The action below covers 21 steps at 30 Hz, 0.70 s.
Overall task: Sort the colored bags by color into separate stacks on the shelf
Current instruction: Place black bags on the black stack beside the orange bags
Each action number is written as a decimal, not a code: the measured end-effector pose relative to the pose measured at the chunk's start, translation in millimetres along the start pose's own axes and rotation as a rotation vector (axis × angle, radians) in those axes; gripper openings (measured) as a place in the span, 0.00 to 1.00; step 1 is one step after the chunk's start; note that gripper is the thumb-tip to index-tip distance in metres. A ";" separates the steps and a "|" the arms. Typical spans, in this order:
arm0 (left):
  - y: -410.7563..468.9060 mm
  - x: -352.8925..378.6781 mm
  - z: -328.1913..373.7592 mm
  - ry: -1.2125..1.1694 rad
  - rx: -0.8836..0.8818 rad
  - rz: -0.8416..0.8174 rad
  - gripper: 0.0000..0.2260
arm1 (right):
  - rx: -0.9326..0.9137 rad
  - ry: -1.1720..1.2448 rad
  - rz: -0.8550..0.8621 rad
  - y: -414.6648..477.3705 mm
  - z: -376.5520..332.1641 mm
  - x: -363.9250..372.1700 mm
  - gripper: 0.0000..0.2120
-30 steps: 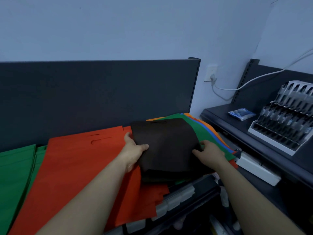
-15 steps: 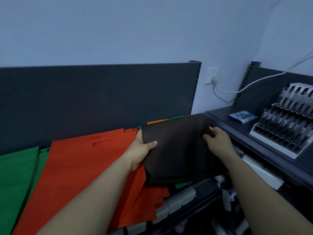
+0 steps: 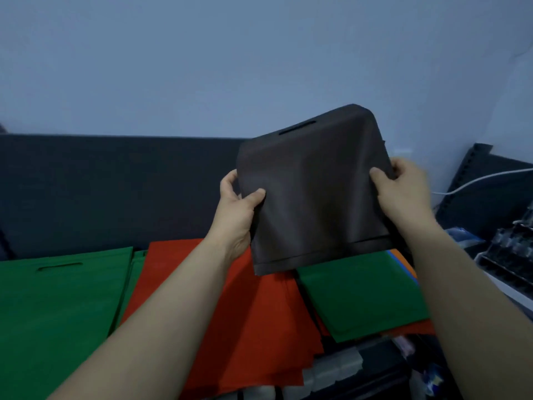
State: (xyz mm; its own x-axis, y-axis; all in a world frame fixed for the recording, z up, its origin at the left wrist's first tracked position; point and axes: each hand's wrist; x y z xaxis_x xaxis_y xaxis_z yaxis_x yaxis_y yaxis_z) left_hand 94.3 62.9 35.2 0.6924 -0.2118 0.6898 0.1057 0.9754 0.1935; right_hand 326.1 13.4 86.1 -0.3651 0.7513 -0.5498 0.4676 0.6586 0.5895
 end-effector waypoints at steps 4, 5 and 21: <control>-15.6 -36.8 44.6 0.085 0.036 0.091 0.22 | -0.068 -0.035 -0.079 -11.2 -44.1 18.7 0.03; -21.7 -48.3 55.4 0.110 0.048 0.113 0.22 | -0.082 -0.054 -0.113 -19.5 -56.3 25.4 0.04; -175.8 -289.9 275.5 0.443 0.088 0.413 0.23 | -0.141 0.160 -0.452 -225.0 -286.6 183.4 0.03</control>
State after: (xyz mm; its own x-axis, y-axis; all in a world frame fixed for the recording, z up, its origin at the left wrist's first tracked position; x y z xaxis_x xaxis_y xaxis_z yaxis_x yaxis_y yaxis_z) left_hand -321.7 -64.0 -6.6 0.8967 0.2468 0.3675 -0.2810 0.9588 0.0417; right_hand -76.8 15.0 22.3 -0.6306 0.3788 -0.6774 0.1247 0.9109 0.3933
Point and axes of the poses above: each hand's wrist, its own y-axis towards the middle knuckle, its own x-axis out of the palm, z = x × y, and after that the axes turned 15 degrees about -y, right-handed
